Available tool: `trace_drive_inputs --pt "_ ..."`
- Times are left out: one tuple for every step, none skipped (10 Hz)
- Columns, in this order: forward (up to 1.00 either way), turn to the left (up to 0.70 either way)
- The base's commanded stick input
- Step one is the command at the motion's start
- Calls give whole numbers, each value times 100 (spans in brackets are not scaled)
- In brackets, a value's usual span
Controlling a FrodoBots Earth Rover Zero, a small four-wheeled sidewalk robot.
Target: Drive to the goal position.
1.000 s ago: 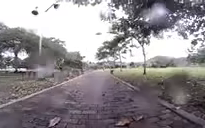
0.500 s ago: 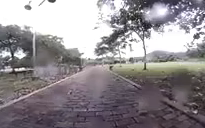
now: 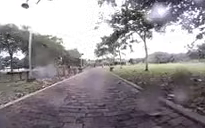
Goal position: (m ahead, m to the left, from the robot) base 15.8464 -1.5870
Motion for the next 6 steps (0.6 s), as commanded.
trace_drive_inputs --pt "70 0" --pt "70 0" --pt "70 0" --pt "70 0" --pt "70 0" --pt "70 0"
